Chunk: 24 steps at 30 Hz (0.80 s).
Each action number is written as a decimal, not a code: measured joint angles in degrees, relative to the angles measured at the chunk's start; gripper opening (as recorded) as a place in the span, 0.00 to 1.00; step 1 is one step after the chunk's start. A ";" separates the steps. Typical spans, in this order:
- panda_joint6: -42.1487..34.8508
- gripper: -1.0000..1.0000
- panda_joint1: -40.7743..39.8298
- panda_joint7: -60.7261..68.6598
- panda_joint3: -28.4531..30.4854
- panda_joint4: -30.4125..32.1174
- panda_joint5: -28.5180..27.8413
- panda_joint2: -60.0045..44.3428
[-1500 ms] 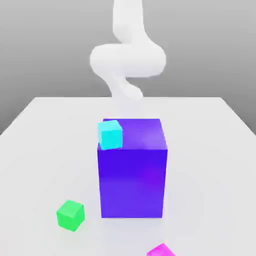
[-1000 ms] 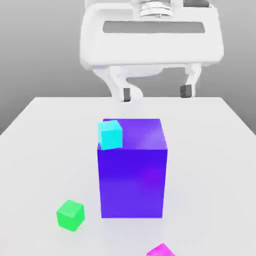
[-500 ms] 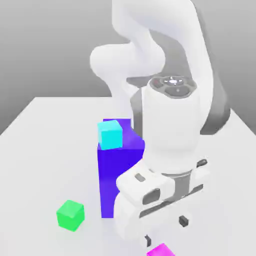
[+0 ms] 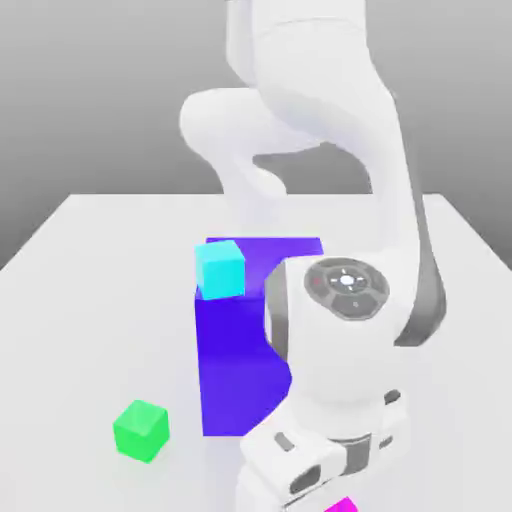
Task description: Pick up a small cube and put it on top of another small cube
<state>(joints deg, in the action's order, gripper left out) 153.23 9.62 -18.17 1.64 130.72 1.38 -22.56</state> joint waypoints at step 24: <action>-6.36 0.00 -11.72 63.41 8.45 11.56 -16.86 26.49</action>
<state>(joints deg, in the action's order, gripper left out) 146.87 -2.10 45.24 10.09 142.28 -15.48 3.93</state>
